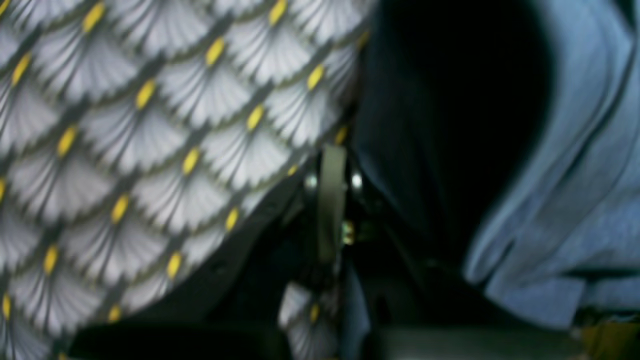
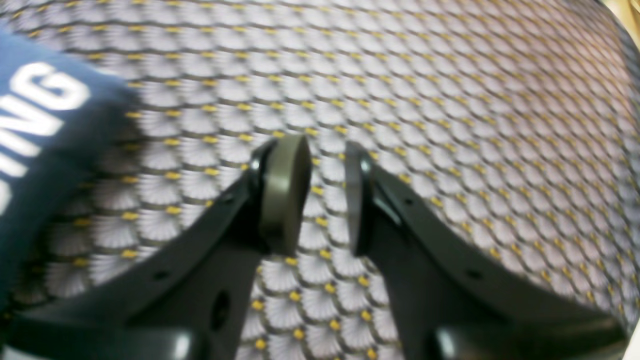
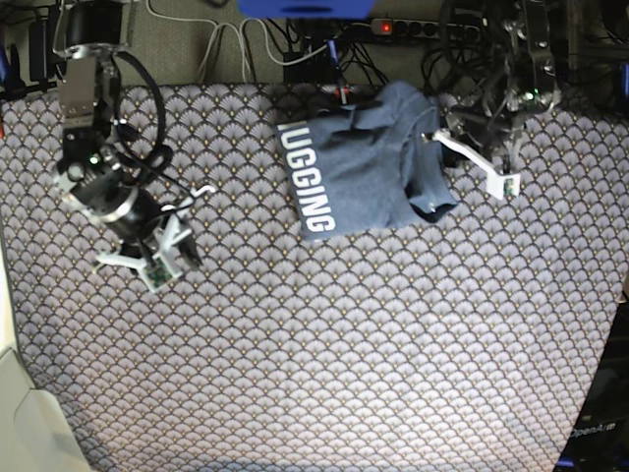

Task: Fold the T-shirt properly
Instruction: 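Release the shirt and move the right gripper away, then grasp the folded shirt with the left gripper and rotate it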

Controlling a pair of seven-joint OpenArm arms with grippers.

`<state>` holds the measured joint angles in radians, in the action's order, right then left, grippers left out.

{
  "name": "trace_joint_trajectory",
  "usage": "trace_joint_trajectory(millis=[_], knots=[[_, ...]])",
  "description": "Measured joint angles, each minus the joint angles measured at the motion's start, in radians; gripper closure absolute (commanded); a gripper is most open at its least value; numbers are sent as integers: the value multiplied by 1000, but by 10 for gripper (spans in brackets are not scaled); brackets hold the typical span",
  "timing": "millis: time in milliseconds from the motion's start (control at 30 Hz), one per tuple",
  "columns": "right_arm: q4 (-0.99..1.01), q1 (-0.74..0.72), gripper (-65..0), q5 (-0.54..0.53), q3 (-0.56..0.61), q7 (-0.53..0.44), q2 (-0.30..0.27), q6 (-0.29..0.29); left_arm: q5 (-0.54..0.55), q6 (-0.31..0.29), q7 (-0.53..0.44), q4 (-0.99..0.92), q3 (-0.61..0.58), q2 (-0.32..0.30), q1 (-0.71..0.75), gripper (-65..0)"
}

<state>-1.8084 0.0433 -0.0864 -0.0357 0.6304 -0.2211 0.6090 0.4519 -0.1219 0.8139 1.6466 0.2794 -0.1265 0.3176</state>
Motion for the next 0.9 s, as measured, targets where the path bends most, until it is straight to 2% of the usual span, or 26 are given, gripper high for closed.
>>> trace_joint_trajectory(millis=[133, 267, 500, 733, 800, 900], knots=[[0, 43, -140, 1, -39, 1, 0, 0, -5, 2, -3, -49, 0, 28, -64, -3], [0, 69, -140, -2, -42, -3, -25, 3, 8, -6, -17, -132, -5, 47, -139, -3], [0, 121, -140, -3, -40, -3, -25, 4, -8, 10, -51, -245, -113, 87, -270, -2], [0, 177, -140, -2, -39, -2, -25, 4, -14, 13, -10, -422, -124, 167, -462, -2], [0, 190, -140, -3, -40, -4, -26, 4, -30, 17, 28, -445, -129, 187, -506, -2], [0, 199, -140, 0, -39, -3, -25, 4, -14, 13, 29, -435, -129, 196, -554, -2]])
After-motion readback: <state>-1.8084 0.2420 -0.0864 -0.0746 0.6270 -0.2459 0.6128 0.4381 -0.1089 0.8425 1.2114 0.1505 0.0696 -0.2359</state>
